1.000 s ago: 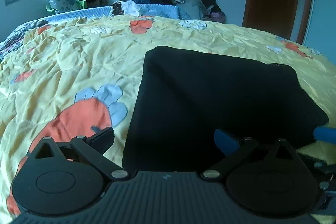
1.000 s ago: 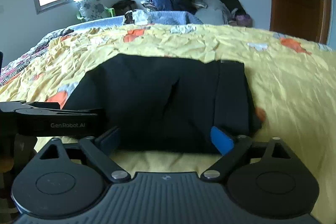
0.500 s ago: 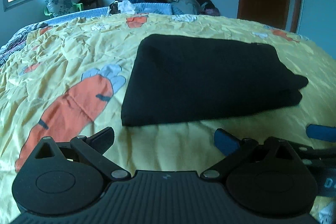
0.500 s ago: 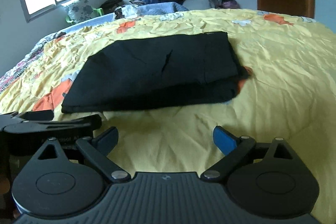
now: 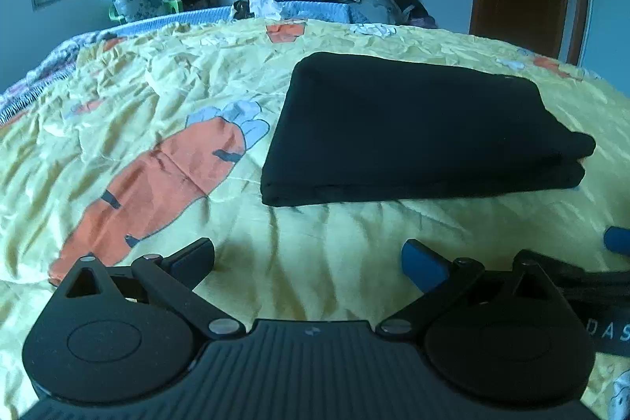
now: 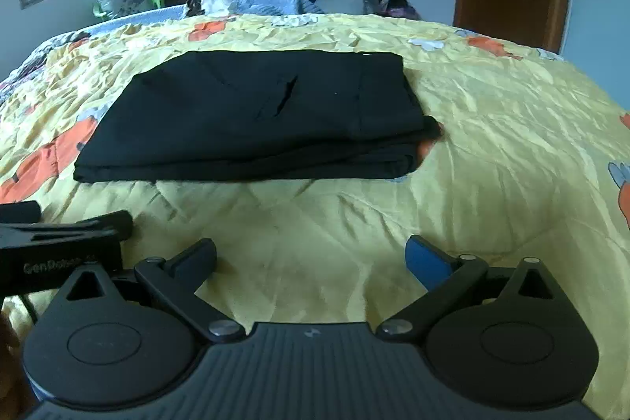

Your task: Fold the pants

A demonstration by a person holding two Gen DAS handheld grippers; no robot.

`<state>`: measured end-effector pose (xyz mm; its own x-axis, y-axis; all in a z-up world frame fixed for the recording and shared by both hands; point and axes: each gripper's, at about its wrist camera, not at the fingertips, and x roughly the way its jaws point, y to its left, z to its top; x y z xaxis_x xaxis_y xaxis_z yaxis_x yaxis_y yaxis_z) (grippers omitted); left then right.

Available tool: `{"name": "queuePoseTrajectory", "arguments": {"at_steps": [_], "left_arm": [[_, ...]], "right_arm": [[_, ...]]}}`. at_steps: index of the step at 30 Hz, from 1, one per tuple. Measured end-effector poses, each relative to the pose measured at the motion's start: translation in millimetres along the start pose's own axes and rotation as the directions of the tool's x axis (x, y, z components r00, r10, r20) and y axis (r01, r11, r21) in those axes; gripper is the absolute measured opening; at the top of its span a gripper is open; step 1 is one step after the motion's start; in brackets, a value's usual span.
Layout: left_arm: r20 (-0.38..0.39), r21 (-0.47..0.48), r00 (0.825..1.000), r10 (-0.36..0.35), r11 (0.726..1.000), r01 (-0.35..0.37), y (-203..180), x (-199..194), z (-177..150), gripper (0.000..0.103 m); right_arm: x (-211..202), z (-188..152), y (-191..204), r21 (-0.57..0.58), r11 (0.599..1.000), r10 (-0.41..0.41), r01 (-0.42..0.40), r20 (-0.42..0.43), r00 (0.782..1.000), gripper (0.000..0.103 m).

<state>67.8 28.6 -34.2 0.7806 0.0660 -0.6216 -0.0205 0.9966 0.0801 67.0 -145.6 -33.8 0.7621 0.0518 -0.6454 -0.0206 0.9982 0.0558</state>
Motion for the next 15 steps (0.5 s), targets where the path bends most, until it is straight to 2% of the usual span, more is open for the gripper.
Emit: {"name": "queuePoseTrajectory", "arguments": {"at_steps": [3, 9, 15], "left_arm": [[0.019, 0.015, 0.999, 0.049, 0.999, -0.050, -0.8, -3.2, -1.9, 0.103], [0.007, -0.017, 0.999, 0.041, 0.999, -0.041, 4.8, -2.1, -2.7, 0.103], [0.030, 0.023, 0.996, 0.079, 0.997, -0.080, -4.2, -5.5, -5.1, 0.103]], "right_arm": [[0.4, -0.2, 0.0, 0.000, 1.000, -0.013, 0.013, 0.001, 1.000, 0.103], [1.9, -0.5, -1.1, 0.012, 0.999, -0.043, 0.043, 0.005, 0.999, 0.103], [3.4, -0.8, -3.1, 0.027, 0.997, -0.068, 0.067, 0.010, 0.998, 0.103]]}}
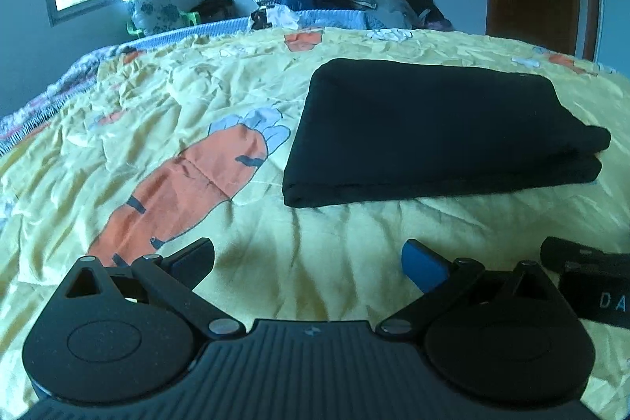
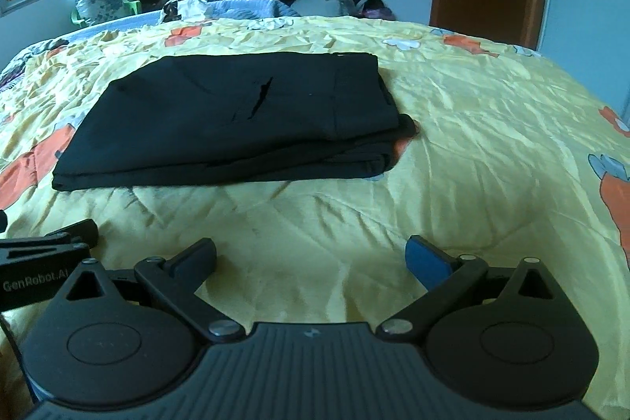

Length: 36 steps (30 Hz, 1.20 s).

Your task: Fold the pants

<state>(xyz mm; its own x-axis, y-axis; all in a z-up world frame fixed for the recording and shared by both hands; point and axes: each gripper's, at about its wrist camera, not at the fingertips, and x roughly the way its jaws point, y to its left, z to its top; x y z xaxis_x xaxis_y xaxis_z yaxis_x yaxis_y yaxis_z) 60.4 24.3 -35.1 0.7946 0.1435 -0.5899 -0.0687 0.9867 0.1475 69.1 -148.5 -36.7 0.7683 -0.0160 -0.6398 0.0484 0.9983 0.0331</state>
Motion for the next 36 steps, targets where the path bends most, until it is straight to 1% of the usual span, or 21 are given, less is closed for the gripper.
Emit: {"name": "queuePoseTrajectory", "arguments": {"at_steps": [4, 6, 14, 36], "left_arm": [[0.021, 0.048, 0.999, 0.035, 0.998, -0.036, -9, -3, -1, 0.103], [0.022, 0.054, 0.999, 0.039, 0.998, -0.040, -9, -3, -1, 0.103], [0.006, 0.014, 1.000, 0.008, 1.000, -0.008, -3, -1, -1, 0.103], [-0.005, -0.015, 1.000, -0.019, 1.000, 0.019, 3, 1, -1, 0.103]], "right_arm": [[1, -1, 0, 0.014, 1.000, -0.017, 0.017, 0.009, 1.000, 0.103], [1, -2, 0, 0.020, 1.000, -0.023, 0.022, 0.014, 1.000, 0.103], [1, -3, 3, 0.015, 0.999, -0.029, 0.029, 0.016, 0.999, 0.103], [1, -3, 2, 0.016, 1.000, -0.027, 0.027, 0.017, 0.999, 0.103]]}}
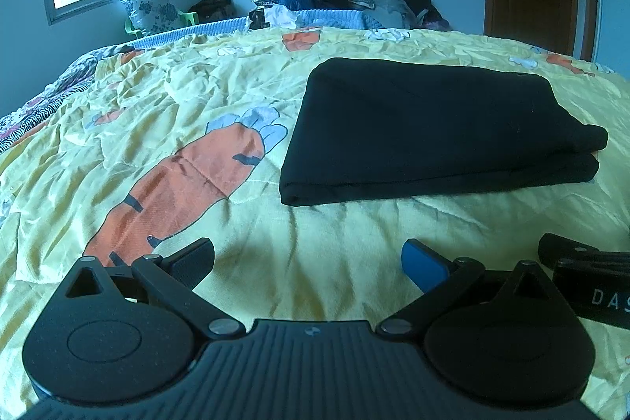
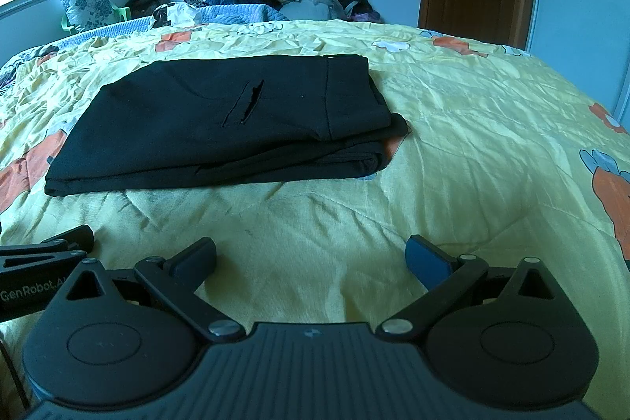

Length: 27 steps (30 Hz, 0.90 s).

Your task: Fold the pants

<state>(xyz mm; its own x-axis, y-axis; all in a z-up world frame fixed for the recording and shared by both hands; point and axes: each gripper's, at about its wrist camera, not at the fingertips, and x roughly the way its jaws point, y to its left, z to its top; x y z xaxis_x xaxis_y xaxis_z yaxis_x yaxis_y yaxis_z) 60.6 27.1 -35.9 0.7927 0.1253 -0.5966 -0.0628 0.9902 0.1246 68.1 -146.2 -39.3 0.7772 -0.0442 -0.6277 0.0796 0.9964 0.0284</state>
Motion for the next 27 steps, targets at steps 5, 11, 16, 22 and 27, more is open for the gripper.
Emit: {"name": "queuePoseTrajectory", "arguments": {"at_steps": [5, 11, 16, 22, 27], "left_arm": [[-0.001, -0.001, 1.000, 0.000, 1.000, 0.000, -0.2, 0.1, -0.1, 0.103], [0.000, 0.000, 1.000, 0.000, 1.000, 0.000, -0.2, 0.0, 0.0, 0.103], [0.001, 0.005, 1.000, 0.006, 1.000, -0.006, -1.0, -0.6, -0.2, 0.103], [0.000, 0.001, 1.000, 0.004, 1.000, -0.004, -0.9, -0.4, -0.1, 0.103], [0.000, -0.001, 1.000, 0.002, 1.000, -0.002, -0.7, -0.4, -0.1, 0.103]], "right_arm": [[0.0, 0.0, 0.0, 0.000, 1.000, 0.000, 0.000, 0.000, 1.000, 0.103], [0.1, 0.0, -0.1, 0.000, 1.000, 0.000, 0.000, 0.000, 1.000, 0.103], [0.0, 0.2, 0.2, 0.000, 1.000, 0.000, 0.000, 0.000, 1.000, 0.103], [0.1, 0.3, 0.3, 0.000, 1.000, 0.000, 0.000, 0.000, 1.000, 0.103], [0.1, 0.2, 0.3, 0.000, 1.000, 0.000, 0.000, 0.000, 1.000, 0.103]]}}
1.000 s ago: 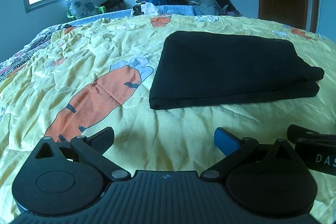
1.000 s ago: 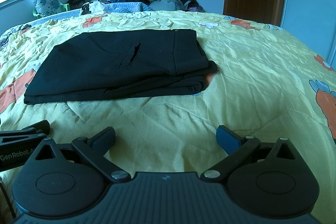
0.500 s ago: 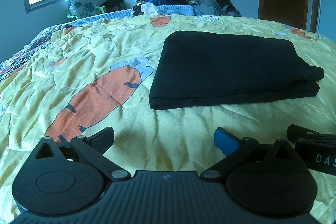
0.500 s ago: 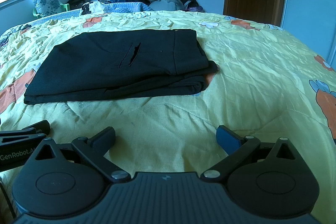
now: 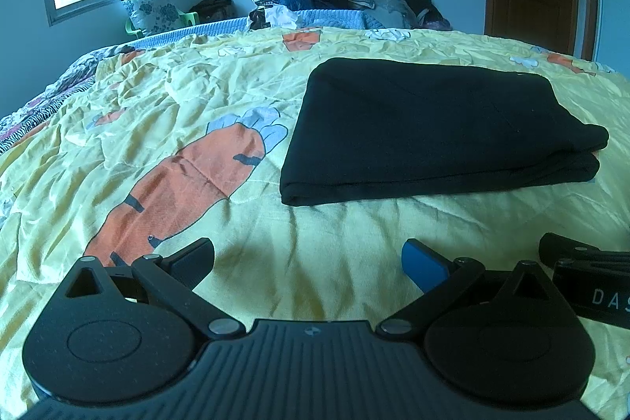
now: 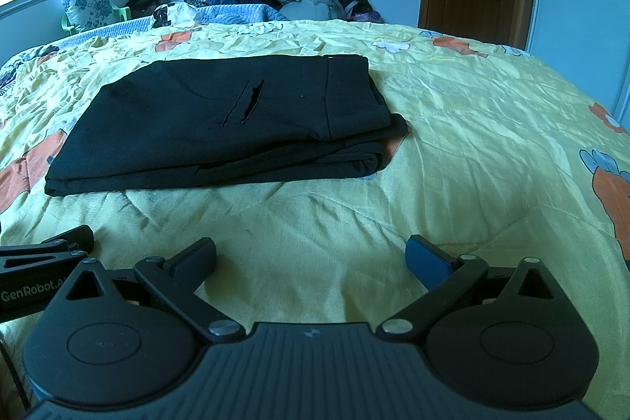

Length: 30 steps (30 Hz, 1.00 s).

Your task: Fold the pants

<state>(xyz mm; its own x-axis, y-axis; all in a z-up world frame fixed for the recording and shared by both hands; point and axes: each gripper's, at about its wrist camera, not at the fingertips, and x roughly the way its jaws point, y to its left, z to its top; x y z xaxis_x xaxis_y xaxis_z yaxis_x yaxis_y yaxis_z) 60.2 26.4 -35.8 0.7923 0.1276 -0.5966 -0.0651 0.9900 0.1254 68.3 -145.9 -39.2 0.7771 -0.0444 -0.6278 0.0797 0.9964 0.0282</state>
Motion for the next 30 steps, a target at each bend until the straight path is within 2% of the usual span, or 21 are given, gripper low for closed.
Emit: {"name": "queuePoseTrajectory", "arguments": {"at_steps": [30], "left_arm": [[-0.002, 0.000, 1.000, -0.001, 1.000, 0.001, 0.2, 0.6, 0.1, 0.103]], "right_arm": [[-0.3, 0.0, -0.1, 0.000, 1.000, 0.000, 0.000, 0.000, 1.000, 0.103]]}}
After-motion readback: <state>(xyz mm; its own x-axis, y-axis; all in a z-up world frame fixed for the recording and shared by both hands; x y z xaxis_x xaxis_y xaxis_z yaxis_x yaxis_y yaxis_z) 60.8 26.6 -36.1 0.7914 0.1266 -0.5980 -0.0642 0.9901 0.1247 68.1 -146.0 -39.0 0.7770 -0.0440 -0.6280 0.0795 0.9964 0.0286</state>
